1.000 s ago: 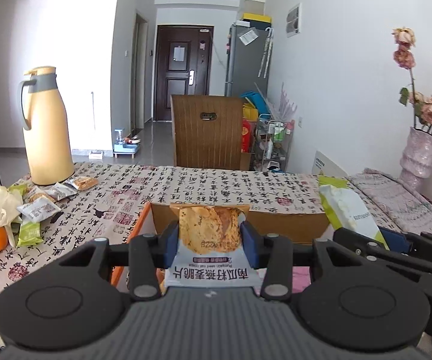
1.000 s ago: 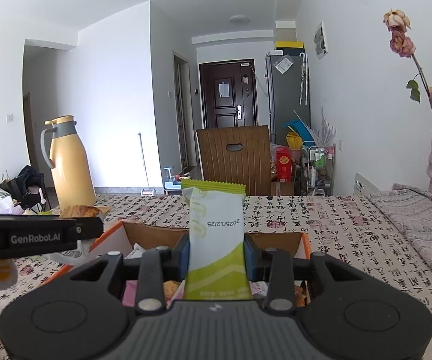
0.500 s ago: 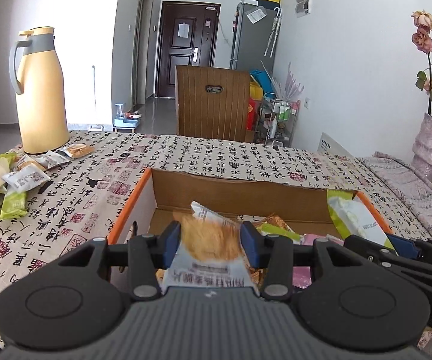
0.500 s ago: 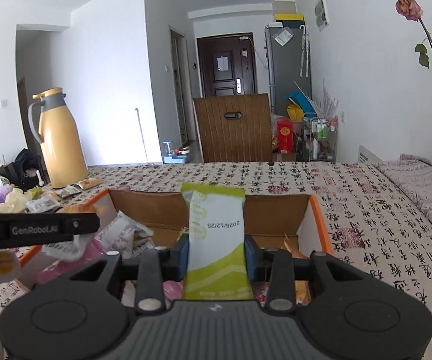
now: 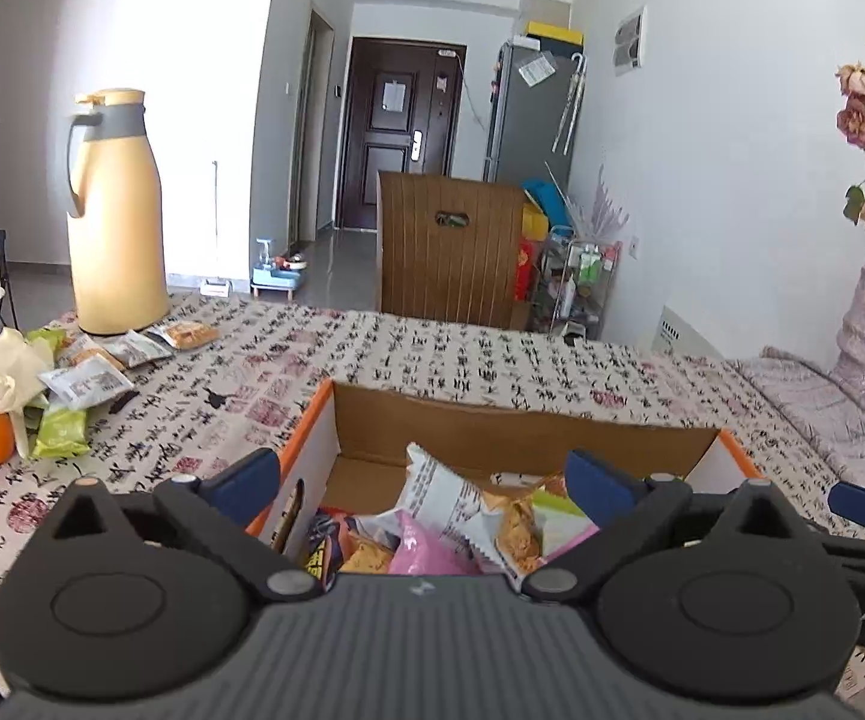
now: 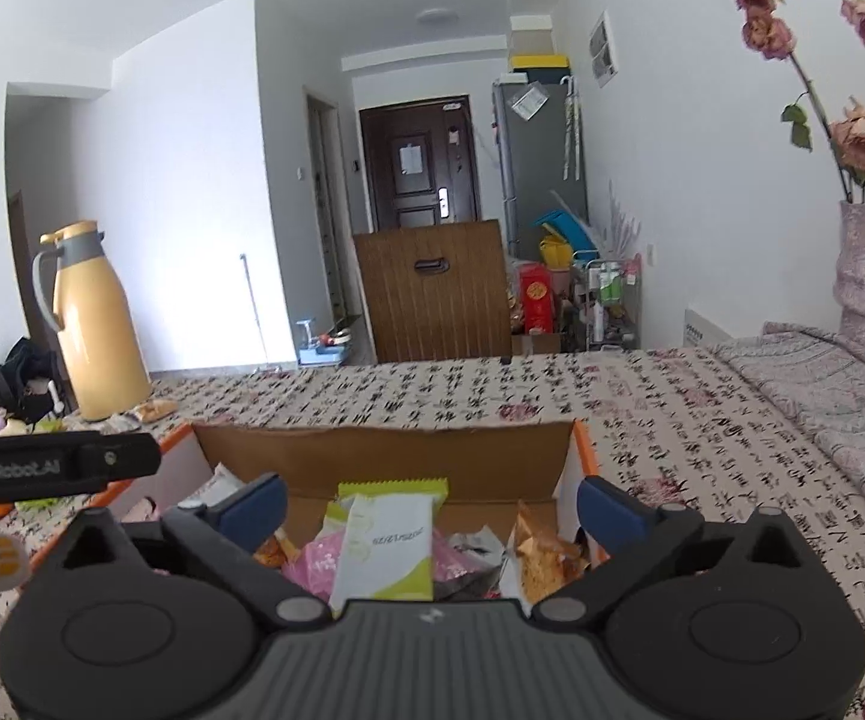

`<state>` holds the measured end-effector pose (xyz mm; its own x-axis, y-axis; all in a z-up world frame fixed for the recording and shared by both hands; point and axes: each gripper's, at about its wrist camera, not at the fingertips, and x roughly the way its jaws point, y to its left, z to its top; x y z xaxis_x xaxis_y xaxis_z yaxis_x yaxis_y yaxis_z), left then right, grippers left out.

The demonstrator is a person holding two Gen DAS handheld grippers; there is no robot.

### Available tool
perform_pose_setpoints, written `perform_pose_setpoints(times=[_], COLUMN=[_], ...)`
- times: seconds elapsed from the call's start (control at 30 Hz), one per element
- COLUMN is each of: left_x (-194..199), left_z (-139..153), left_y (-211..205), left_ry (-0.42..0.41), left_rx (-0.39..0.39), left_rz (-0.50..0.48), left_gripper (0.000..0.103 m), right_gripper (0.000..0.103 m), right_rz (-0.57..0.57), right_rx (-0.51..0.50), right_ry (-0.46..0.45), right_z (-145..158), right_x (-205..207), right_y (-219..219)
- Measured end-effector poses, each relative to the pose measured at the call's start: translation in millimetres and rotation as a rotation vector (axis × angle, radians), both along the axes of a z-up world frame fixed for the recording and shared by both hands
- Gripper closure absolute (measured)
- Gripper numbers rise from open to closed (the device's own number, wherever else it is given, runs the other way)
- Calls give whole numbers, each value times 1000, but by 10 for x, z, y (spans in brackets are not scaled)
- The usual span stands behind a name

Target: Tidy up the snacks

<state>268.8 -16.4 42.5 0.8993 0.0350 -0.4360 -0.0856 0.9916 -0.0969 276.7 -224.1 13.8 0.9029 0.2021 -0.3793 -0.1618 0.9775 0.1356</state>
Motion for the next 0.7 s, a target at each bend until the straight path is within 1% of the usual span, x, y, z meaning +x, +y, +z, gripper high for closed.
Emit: perform_pose_setpoints(times=[0.2, 0.4, 0.5, 0.7], left_x=[-276, -689, -913, -1340], left_z=[167, 259, 264, 191], left_y=[3, 17, 28, 56], left_ry=[-40, -60, -66, -47], left_rx=[14, 26, 38, 57], left_rz=[-5, -12, -17, -22], left_gripper=[0, 0, 0, 0], right_gripper=[0, 0, 0, 0], right_rz=[-22, -11, -2, 19], right_rx=[1, -14, -17, -28], right_ry=[-13, -14, -5, 17], right_z=[134, 193, 183, 100], right_x=[-195, -557, -787, -1247], right_y=[-30, 3, 10, 63])
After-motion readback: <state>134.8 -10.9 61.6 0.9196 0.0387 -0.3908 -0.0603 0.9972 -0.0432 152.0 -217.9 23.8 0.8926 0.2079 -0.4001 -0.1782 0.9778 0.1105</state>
